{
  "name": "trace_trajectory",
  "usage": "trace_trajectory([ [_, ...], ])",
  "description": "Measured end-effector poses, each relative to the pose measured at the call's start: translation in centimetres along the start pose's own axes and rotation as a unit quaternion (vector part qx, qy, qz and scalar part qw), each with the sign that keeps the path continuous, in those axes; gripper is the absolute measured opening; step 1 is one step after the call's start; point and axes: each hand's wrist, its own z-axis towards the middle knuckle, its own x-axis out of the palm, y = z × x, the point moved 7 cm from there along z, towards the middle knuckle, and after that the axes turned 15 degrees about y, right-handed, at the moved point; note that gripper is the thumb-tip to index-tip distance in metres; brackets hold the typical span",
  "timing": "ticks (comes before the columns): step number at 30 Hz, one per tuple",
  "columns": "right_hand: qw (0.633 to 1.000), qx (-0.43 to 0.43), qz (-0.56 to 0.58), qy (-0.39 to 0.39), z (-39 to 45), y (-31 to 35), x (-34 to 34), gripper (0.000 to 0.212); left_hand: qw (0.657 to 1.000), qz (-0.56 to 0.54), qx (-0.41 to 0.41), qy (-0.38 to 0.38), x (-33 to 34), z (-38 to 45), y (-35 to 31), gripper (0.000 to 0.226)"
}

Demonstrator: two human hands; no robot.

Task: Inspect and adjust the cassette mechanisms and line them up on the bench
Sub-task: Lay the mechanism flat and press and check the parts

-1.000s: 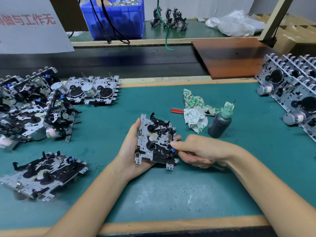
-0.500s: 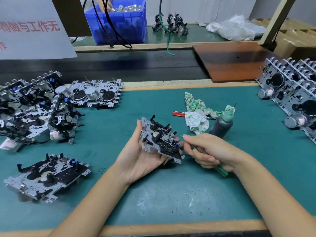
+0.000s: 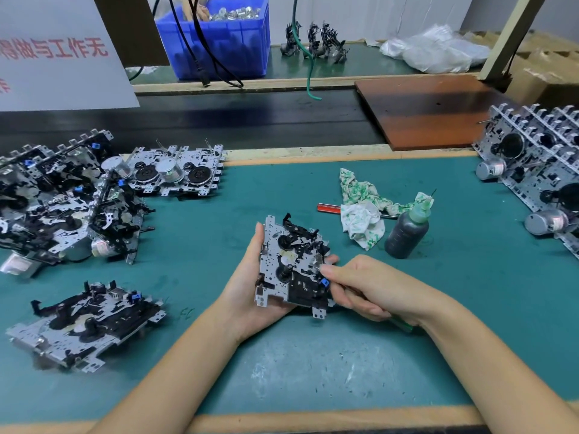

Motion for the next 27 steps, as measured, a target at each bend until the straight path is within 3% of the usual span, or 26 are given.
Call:
trace_trajectory([
  [11,0.999,0.029,-0.029,0.009,-0.03,-0.31,-0.12,0.061,1.0,0.011,0.005,-0.001,0.16,-0.14,-0.1,0.079],
  [19,0.996,0.057,-0.025,0.069,0.08,-0.12,-0.12,0.071,1.0,0.025,0.004,-0.015,-0.3,-0.11,-0.12,0.072],
  [27,0.997,0.024,-0.05,0.047,0.32,-0.23,-0.16,0.073,1.0,0.013,0.009,-0.007,-0.39,-0.15,-0.12,0.076],
])
